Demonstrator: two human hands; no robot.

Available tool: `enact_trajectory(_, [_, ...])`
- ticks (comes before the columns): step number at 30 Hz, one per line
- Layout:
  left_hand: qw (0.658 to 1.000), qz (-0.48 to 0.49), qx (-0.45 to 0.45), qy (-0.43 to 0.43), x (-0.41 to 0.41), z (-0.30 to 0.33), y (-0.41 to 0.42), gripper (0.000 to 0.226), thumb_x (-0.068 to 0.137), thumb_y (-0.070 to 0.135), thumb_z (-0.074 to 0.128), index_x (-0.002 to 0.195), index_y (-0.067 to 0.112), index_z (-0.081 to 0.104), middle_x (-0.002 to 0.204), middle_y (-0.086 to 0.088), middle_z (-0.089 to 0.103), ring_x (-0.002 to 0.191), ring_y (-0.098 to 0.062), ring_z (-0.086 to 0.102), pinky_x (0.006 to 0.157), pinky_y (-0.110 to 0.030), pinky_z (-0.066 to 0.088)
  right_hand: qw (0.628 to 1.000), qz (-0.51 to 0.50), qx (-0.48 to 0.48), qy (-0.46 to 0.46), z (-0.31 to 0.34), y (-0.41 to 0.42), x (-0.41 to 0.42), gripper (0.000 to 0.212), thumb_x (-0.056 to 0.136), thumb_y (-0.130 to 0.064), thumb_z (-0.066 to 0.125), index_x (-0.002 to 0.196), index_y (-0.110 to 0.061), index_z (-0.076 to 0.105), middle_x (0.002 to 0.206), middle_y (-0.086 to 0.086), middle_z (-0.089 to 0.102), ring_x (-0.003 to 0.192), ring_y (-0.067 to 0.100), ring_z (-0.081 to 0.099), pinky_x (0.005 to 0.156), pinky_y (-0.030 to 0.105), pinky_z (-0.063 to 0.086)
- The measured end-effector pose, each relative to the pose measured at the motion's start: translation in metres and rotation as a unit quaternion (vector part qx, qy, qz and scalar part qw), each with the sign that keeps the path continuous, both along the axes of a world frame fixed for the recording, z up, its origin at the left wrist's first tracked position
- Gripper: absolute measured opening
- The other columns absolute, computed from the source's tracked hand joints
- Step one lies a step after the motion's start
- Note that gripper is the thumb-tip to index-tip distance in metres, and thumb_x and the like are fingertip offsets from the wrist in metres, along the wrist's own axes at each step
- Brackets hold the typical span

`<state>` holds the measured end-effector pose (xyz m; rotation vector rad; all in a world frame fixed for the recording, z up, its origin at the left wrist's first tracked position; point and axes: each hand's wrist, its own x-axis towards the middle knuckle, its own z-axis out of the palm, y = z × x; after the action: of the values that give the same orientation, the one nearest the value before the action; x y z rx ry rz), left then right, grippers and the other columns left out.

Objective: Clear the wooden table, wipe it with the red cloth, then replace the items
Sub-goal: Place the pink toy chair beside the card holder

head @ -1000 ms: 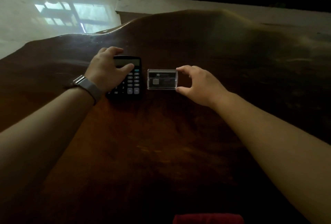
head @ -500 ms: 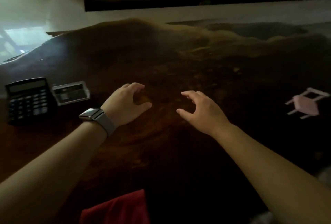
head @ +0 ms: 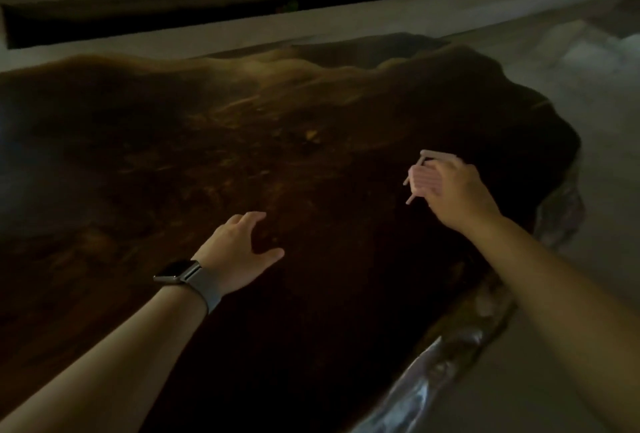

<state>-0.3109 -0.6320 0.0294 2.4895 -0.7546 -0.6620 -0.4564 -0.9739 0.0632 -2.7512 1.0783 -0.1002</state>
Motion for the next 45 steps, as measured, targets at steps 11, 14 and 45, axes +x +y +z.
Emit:
enact_trajectory(11, [1.000,-0.024,0.004,-0.014,-0.012,-0.036,-0.052,0.081,0.081,0.061,0.064,0.148,0.034,0.027,0.152,0.001,0.037,0.136,-0.022,0.039,0.105,-0.039,0.042,0.998,-0.016,-0.051,0.023,-0.021,-0.081,0.027,0.048,0.094,-0.020,0.065,0.139,-0.025,0.051,0.134,0.009,0.052,0.120,0.030,0.053,0.087,0.047,0.050])
enact_trajectory(14, [0.999,-0.028,0.009,-0.015,-0.008,-0.040,-0.048,0.081,0.081,0.061,0.063,0.148,0.035,0.027,0.152,0.002,0.036,0.135,-0.022,0.040,0.103,-0.039,0.043,0.999,-0.010,-0.048,0.006,-0.024,-0.083,0.031,0.027,0.095,-0.027,0.064,0.122,-0.026,0.059,0.115,0.004,0.050,0.097,0.022,0.054,0.073,0.040,0.047])
enact_trajectory(45, [0.979,0.192,0.001,-0.074,0.063,0.041,0.310,0.072,0.081,0.060,0.063,0.143,0.034,0.037,0.137,0.004,0.053,0.120,-0.018,0.052,0.092,-0.035,0.049,0.910,0.387,0.079,-0.124,0.045,0.361,0.204,0.012,0.096,-0.013,0.066,0.107,-0.017,0.068,0.102,-0.004,0.060,0.086,0.009,0.059,0.067,0.016,0.041])
